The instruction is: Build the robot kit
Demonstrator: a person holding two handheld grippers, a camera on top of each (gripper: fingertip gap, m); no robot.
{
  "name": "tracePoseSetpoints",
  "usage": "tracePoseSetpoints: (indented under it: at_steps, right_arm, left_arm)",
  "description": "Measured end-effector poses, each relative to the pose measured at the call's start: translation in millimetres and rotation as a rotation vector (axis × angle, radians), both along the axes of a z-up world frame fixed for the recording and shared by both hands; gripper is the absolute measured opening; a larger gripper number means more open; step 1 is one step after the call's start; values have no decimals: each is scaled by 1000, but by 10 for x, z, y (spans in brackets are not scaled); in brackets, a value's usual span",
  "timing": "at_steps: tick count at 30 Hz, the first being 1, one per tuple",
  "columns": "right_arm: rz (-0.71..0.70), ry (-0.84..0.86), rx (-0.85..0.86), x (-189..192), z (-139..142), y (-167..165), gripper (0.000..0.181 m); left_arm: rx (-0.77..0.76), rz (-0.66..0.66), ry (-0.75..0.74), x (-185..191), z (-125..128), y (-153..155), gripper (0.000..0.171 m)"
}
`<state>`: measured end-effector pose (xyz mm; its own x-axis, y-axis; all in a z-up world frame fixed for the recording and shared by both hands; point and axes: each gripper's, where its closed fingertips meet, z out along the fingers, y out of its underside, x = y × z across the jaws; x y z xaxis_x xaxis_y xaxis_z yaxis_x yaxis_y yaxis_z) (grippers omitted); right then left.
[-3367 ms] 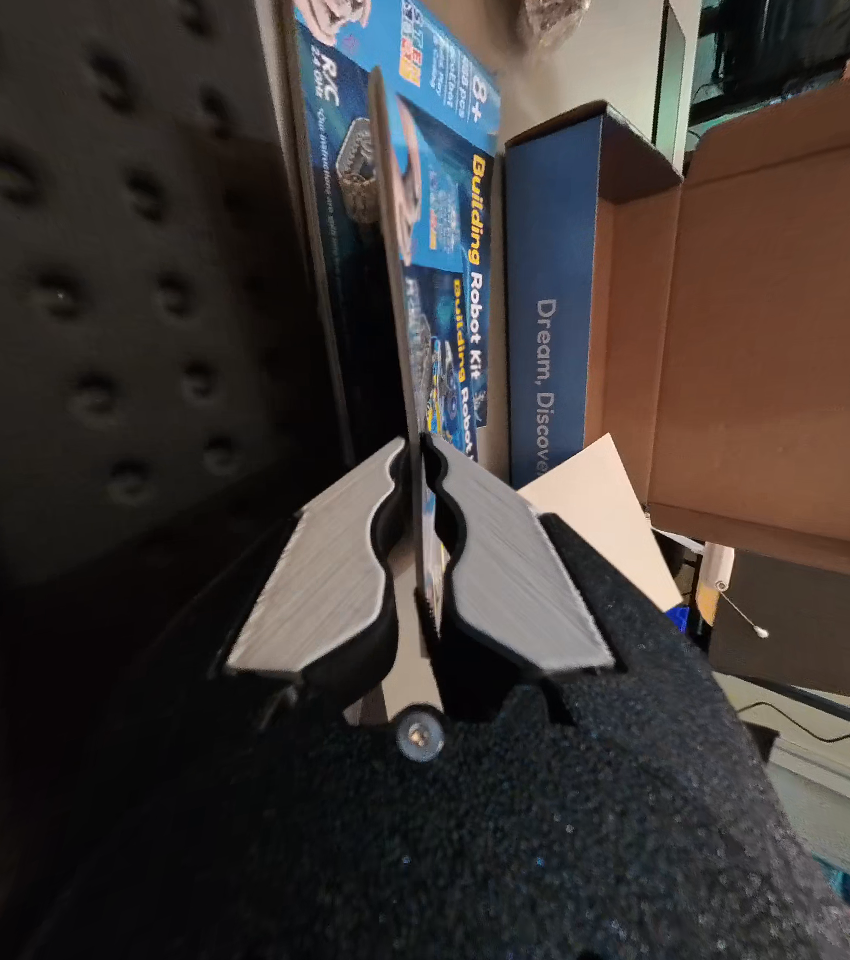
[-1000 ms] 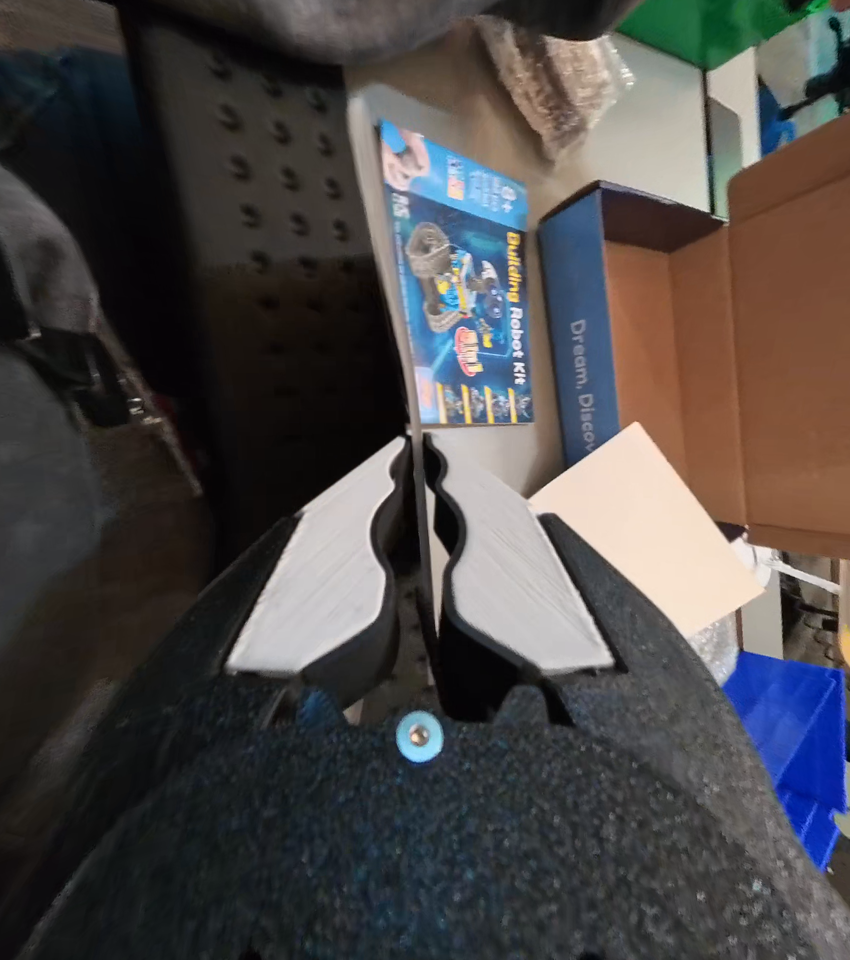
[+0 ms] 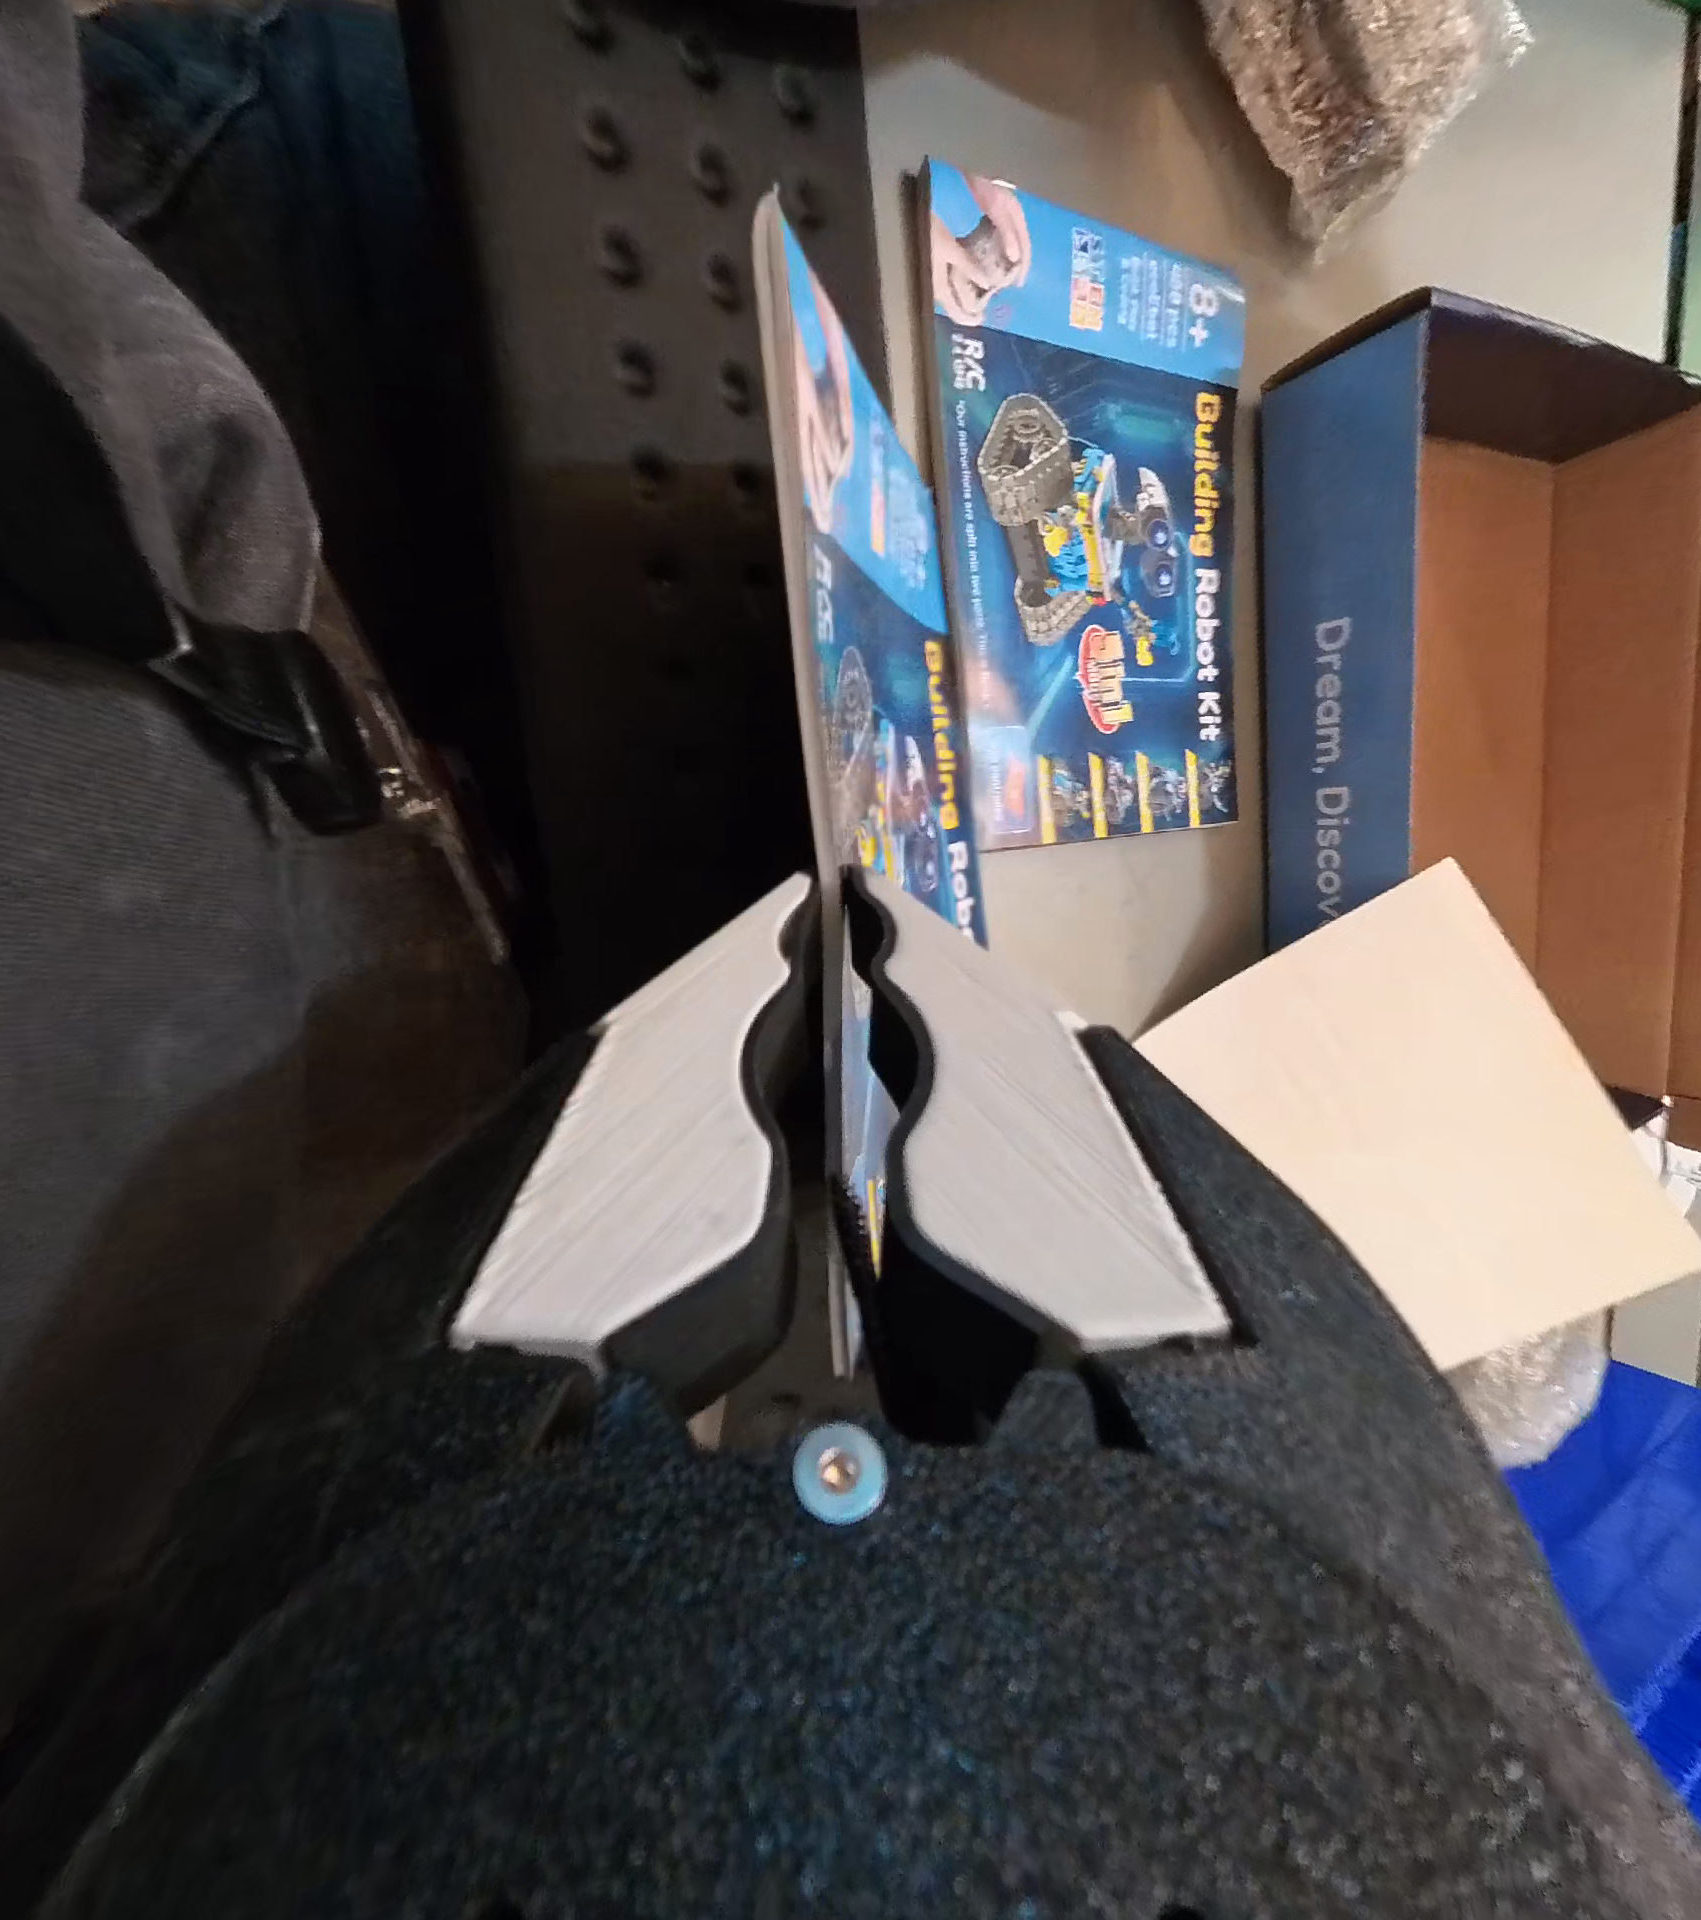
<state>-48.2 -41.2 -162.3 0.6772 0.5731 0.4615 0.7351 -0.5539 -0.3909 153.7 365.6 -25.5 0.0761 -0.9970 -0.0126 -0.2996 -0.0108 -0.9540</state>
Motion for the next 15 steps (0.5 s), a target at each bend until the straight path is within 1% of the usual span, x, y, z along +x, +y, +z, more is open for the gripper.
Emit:
tracePoseSetpoints:
  at_steps: [4,9,15]
  right_arm:
    - [12,19,-67,-62,-96,-77,4]
    - [19,20,-88,-86,-117,-102,5]
    - [33,28,-149,-147,-256,-151,8]
  left_arm:
    - [0,-1,1,-1,0,-4,7]
    - [-1,-2,1,1,1,-6,7]
    - [0,-4,0,1,3,-8,7]
